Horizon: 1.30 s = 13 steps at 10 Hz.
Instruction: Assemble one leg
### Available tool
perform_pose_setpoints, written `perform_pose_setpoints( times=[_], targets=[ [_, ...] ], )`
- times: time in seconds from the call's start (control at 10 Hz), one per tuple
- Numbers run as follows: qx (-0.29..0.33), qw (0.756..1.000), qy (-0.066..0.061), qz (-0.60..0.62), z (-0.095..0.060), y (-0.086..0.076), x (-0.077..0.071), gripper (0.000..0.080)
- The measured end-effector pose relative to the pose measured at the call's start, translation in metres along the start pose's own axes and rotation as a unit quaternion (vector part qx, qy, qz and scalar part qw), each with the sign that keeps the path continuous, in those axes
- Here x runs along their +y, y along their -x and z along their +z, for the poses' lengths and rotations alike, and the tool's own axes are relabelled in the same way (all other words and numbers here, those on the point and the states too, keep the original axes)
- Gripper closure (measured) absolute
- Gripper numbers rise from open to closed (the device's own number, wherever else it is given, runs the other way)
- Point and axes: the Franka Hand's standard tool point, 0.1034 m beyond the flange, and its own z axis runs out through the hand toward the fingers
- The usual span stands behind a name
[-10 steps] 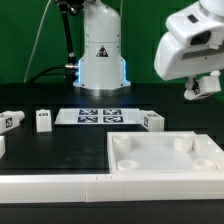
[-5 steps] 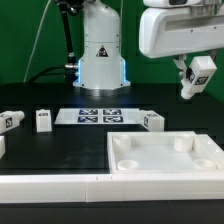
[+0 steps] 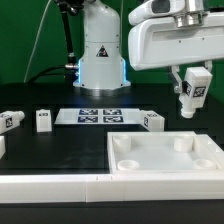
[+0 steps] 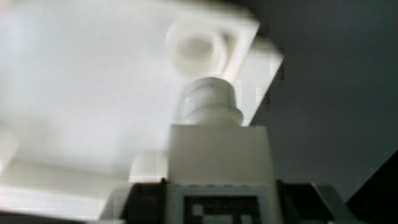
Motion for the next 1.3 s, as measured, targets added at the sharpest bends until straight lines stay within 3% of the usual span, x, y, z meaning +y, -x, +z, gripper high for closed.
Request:
perform_pose_setpoints(
  times=[0.2, 0.8, 1.3],
  targets=[
    [0.008, 1.000, -0.001, 0.004, 0.007, -0.018, 0.009, 0.0511],
    [0.008, 1.000, 0.000, 0.000, 0.010, -0.020, 0.014, 0.0511],
    [0.022, 1.000, 0.001, 0.010, 0.026, -0.057, 0.043, 0.0511]
  ],
)
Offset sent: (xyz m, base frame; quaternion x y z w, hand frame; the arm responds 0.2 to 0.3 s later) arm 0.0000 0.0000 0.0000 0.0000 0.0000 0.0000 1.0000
